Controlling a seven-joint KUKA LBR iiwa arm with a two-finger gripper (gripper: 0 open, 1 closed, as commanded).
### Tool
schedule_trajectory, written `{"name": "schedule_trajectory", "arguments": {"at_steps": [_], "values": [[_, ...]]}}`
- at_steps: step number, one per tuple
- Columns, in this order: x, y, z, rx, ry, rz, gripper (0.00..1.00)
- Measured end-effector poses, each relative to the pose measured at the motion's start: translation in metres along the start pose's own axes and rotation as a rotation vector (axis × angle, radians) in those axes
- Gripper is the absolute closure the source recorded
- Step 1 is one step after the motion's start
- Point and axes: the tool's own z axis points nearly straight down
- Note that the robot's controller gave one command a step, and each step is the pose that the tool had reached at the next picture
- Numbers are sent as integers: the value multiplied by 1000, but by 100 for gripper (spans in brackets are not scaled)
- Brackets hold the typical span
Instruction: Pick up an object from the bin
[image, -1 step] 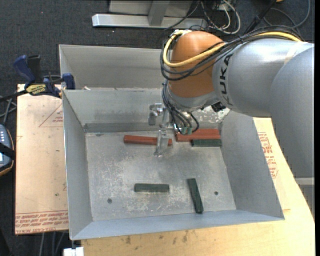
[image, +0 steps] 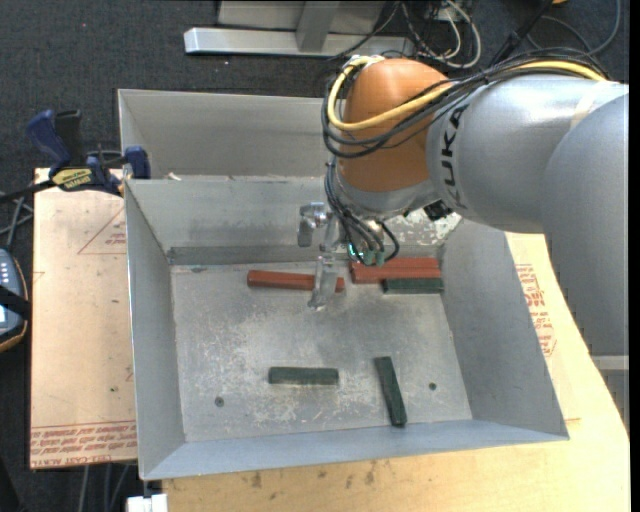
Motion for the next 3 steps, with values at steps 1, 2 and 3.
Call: {"name": "schedule_trajectory", "arguments": {"at_steps": [1,2,3], "values": [[-1,0,30,-1,-8,62,0],[12,11,74,1,-1,39,0],[-16,32,95,-2,-8,44,100]]}}
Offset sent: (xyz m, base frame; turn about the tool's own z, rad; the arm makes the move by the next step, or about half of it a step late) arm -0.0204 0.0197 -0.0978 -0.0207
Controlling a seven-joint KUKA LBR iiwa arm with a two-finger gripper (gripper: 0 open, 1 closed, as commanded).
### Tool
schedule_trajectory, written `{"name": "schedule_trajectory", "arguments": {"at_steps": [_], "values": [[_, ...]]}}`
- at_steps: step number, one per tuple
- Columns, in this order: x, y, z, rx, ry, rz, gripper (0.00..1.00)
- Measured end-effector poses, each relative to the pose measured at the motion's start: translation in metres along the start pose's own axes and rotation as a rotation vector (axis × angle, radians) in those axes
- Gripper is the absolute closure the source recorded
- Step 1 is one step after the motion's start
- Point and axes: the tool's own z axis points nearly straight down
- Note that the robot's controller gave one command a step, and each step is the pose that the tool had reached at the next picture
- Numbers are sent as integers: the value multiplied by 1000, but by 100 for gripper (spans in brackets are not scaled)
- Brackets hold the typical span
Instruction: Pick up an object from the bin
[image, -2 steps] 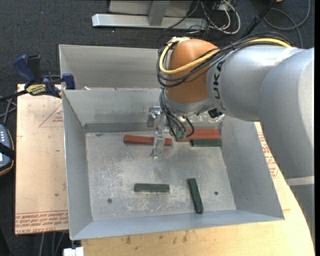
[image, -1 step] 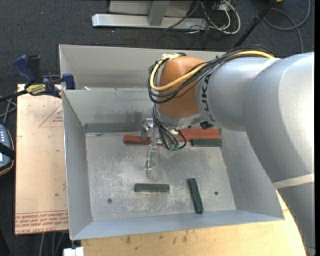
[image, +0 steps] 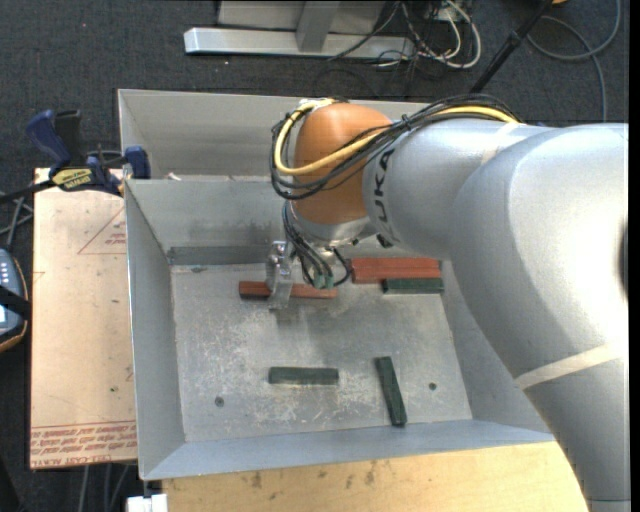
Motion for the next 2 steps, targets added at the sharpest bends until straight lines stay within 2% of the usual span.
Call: {"name": "schedule_trajectory", "arguments": {"at_steps": [1,2], "values": [[3,-1,3,3,13,-1,0],[1,-1,1,1,5,1,100]]}}
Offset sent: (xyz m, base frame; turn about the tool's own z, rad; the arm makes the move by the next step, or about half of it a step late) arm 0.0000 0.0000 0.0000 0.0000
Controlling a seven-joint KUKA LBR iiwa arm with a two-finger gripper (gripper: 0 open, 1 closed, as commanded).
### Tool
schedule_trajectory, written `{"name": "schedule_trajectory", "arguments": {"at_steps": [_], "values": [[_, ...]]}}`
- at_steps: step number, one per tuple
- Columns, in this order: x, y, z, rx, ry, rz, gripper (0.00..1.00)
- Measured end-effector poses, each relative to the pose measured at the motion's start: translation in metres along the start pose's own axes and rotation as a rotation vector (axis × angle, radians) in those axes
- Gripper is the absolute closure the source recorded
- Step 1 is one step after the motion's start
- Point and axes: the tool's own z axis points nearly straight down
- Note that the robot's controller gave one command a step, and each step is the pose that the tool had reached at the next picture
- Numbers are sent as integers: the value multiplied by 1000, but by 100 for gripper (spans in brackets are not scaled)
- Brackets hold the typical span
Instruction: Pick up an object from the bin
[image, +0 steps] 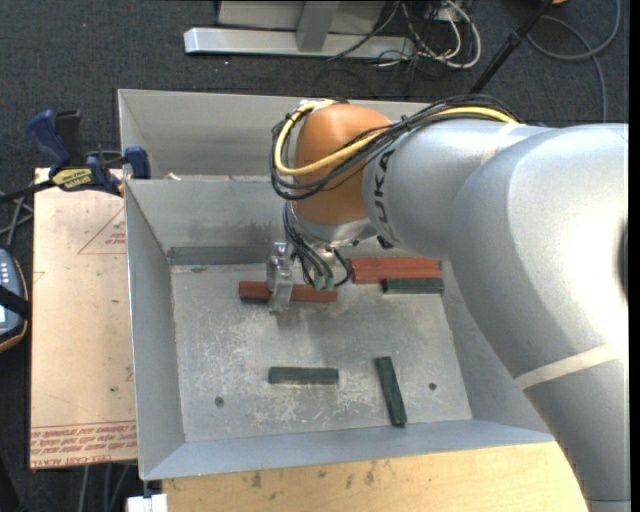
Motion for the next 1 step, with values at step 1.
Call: {"name": "schedule_trajectory", "arguments": {"at_steps": [1], "values": [[0,0,0,0,0,0,100]]}}
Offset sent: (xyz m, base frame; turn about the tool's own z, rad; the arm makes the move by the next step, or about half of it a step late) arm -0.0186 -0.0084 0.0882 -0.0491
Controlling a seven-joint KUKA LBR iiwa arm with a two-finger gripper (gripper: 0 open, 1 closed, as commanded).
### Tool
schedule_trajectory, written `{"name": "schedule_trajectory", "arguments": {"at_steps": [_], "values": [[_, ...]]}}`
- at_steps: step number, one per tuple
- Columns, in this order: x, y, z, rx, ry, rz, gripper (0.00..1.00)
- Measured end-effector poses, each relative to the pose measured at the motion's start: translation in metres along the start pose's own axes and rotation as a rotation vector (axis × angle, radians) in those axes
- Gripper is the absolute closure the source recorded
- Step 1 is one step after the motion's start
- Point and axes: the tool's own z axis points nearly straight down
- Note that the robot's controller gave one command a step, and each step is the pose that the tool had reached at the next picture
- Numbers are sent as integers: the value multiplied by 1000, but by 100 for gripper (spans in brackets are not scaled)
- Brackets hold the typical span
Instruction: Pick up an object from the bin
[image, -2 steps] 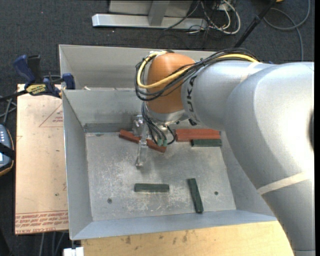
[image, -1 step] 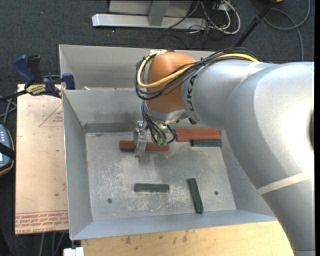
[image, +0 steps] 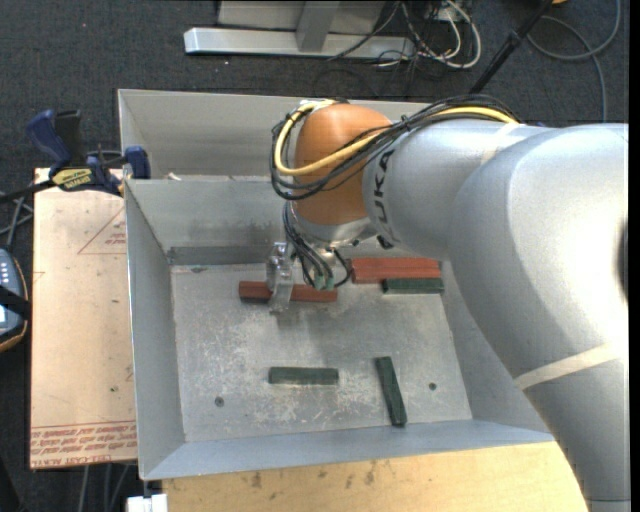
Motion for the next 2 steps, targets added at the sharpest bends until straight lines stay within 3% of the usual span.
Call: {"name": "schedule_trajectory", "arguments": {"at_steps": [1,2], "values": [[14,-6,-55,3,8,-33,100],[12,-1,-230,1,-4,-386,100]]}}
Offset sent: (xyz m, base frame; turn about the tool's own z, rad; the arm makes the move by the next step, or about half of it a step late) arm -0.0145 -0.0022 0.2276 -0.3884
